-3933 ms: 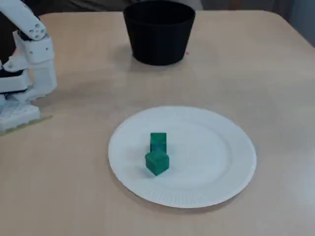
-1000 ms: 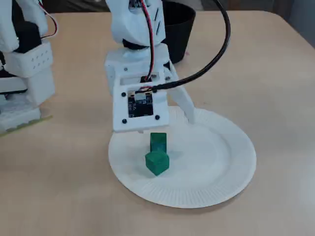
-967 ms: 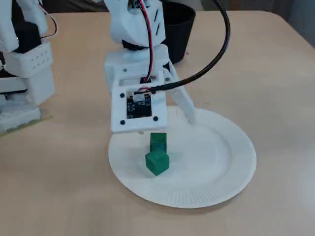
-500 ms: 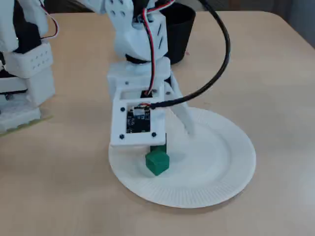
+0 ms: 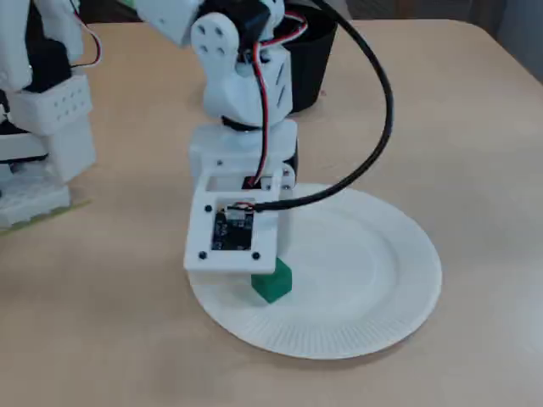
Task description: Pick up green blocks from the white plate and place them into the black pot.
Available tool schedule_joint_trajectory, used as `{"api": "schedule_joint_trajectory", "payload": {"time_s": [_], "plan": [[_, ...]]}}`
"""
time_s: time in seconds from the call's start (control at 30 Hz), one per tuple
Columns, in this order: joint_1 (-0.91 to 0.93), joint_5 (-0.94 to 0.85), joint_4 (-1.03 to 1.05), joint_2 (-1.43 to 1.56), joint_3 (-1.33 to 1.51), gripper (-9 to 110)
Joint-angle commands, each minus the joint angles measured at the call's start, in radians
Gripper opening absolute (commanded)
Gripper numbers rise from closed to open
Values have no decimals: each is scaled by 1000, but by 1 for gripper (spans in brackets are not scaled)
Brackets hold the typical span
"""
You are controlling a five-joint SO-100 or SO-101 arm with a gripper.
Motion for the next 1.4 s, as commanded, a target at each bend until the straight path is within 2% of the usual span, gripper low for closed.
{"api": "schedule_joint_trajectory", "payload": {"time_s": [0.0, 0.17, 0.33, 0.4, 0.57, 0.77, 0.9, 1.1, 1.37], "plan": [[-8, 8, -11, 14, -15, -2], [-26, 26, -23, 118, -15, -2], [-120, 92, 31, 468, -64, -2], [-192, 114, 106, 551, -101, -2], [-486, 322, 11, 804, 74, -2], [-885, 393, -233, 799, 124, -2], [-1042, 337, -310, 718, 126, -2], [-1144, 224, -301, 563, 109, -2], [-1200, 170, -225, 431, -35, -2]]}}
